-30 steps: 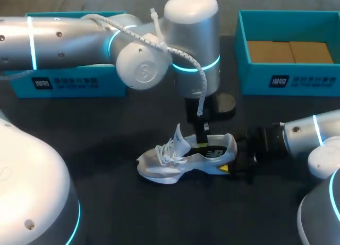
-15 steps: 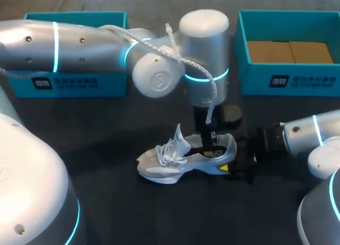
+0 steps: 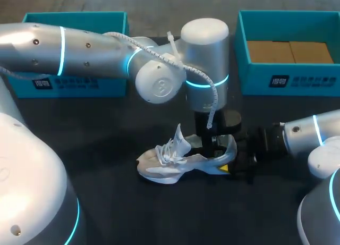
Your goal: Take the shoe out of the shoebox, open the shoe tongue, remove and reinsert the insole, then place the shoe into the shoebox
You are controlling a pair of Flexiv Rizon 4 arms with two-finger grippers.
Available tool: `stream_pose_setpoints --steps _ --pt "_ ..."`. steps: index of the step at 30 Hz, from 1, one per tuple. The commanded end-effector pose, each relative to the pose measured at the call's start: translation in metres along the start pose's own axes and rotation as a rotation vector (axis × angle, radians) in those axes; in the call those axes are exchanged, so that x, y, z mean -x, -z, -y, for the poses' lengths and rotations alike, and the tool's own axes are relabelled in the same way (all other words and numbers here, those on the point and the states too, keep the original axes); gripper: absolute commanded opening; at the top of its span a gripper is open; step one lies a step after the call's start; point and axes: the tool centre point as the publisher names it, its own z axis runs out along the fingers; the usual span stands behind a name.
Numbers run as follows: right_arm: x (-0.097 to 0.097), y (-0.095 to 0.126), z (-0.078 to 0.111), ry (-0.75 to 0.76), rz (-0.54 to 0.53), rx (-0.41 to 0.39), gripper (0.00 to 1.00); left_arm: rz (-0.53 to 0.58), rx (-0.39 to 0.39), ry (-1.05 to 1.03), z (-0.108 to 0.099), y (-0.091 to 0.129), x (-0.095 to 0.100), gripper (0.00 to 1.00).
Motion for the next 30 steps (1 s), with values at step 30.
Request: stream_pose_setpoints --steps 30 --pt "0.0 -0.003 0.0 0.0 0.003 -0.002 0.0 -0.003 0.034 -0.026 -0.016 -0.037 0.017 0.04"
